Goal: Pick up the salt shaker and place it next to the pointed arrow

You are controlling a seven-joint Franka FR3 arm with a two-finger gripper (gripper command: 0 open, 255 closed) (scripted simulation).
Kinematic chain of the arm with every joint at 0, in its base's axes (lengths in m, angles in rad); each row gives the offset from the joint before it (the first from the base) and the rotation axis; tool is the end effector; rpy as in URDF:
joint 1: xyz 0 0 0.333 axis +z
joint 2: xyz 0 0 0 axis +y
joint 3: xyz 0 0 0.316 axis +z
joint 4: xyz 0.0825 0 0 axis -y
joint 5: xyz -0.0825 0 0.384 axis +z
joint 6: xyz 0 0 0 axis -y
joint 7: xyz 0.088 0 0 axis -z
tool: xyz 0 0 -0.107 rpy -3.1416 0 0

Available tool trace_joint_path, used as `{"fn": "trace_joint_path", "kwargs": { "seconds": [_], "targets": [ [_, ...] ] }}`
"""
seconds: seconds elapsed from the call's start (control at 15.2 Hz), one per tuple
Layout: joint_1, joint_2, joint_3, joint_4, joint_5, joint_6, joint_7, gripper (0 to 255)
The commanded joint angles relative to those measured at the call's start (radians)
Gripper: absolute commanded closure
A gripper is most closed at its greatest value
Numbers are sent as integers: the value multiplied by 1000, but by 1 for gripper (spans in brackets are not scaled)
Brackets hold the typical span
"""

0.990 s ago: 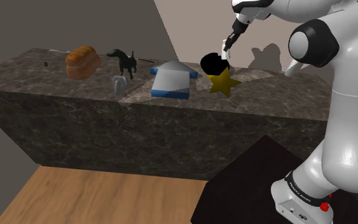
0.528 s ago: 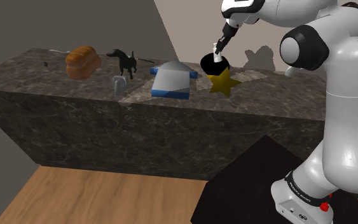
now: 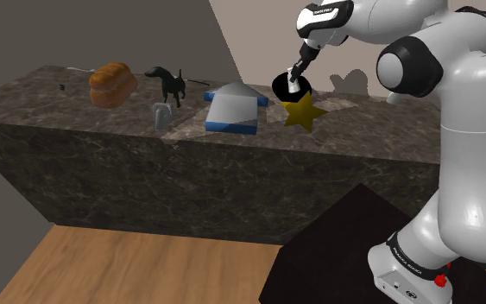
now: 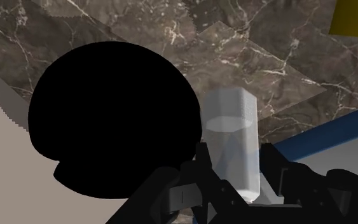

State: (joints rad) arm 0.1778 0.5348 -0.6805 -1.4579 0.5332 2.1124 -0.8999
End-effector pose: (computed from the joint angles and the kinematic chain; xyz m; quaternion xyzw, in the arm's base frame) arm 0.6713 -0.2373 0.4503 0.9790 0.1406 0.1471 0.0131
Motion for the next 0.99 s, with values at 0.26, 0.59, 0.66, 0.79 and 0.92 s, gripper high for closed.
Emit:
{"fn": "trace_joint_path", "kwargs": {
  "seconds": [0.26, 0.59, 0.66, 0.79, 0.92],
  "targets": [
    [0, 22, 15, -47, 25, 63, -24, 255],
    [-5, 44, 30, -80, 49, 114, -45, 255],
    [-6, 49, 33, -86, 54, 124, -50, 255],
    [-8, 59, 40, -97, 64, 143, -59, 255],
    [-12, 70, 48, -106, 75, 161, -68, 255]
  ]
}}
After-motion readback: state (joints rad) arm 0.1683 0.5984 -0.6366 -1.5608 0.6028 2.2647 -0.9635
